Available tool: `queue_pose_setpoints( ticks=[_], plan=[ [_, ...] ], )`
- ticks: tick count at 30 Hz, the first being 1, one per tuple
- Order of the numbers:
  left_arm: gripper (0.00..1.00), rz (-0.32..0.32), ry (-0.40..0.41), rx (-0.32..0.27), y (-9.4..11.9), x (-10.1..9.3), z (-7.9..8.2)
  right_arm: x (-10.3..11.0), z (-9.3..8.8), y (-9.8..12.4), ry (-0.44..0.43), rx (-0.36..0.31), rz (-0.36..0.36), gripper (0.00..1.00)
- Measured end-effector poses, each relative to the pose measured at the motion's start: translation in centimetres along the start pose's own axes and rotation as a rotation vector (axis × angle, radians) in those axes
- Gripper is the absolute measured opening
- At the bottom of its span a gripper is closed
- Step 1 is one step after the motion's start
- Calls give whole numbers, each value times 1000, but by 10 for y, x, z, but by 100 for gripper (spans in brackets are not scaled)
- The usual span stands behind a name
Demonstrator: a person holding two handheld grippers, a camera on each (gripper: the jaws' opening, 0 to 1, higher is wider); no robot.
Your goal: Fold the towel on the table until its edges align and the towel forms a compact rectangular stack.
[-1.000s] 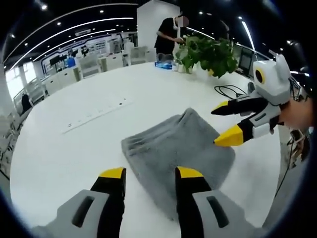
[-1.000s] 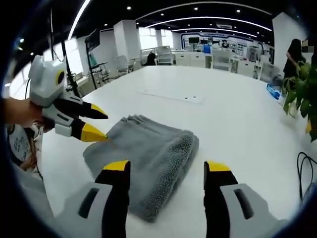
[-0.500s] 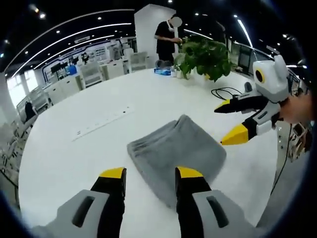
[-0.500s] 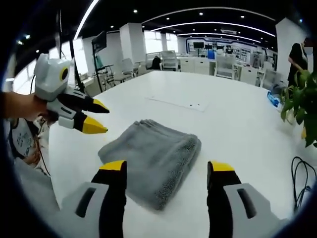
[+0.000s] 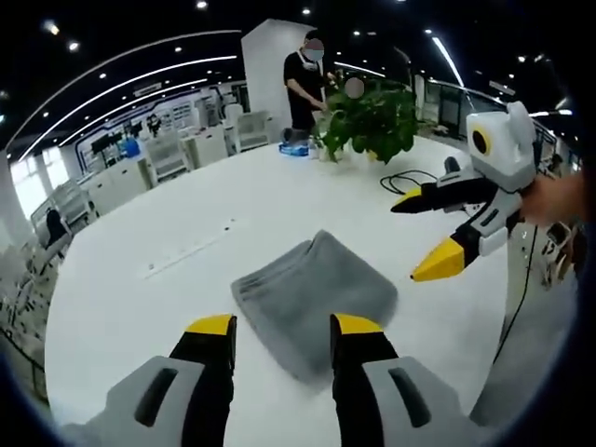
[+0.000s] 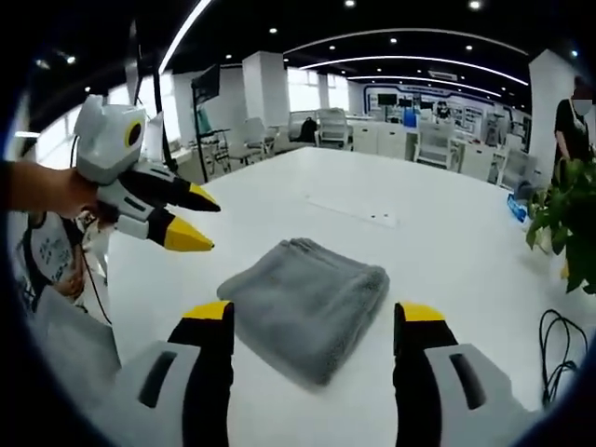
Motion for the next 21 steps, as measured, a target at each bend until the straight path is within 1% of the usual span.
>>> queue_pose_setpoints(
  ticks=[2,4,7,9,11,13,16,21],
  plan=[
    [42,3,-7,-15,7,-4,0,6,0,6,-2,-13,2,70],
    [42,-1,7,-26,13,-6,0,10,-1,9,-2,-20,4,72],
    [44,-4,19,-56,23,-11,-2,17,-4,15,25,-23,-1,76],
    [46,-7,22,-64,27,-13,-5,21,-5,19,39,-24,6,77],
    [50,-12,27,-85,35,-16,-7,26,-7,24,58,-27,9,78],
    [52,-13,17,-87,42,-19,-11,30,-8,29,57,-41,14,79],
    [57,-8,23,-91,48,-19,-17,39,-12,34,47,-53,23,81],
    [65,-10,65,-78,53,-23,-32,53,-19,43,48,-57,41,84]
  ],
)
Point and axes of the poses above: the point that each gripper's makers call its tool centre point, and the gripper's own axes: y roughly backward along the fingers, x roughly to its left, z roughly out of its top, the point moved 10 cm from there along y, roughly backward along the fingers, and after that the axes turned 1 degree about x, right-handed, at the moved point
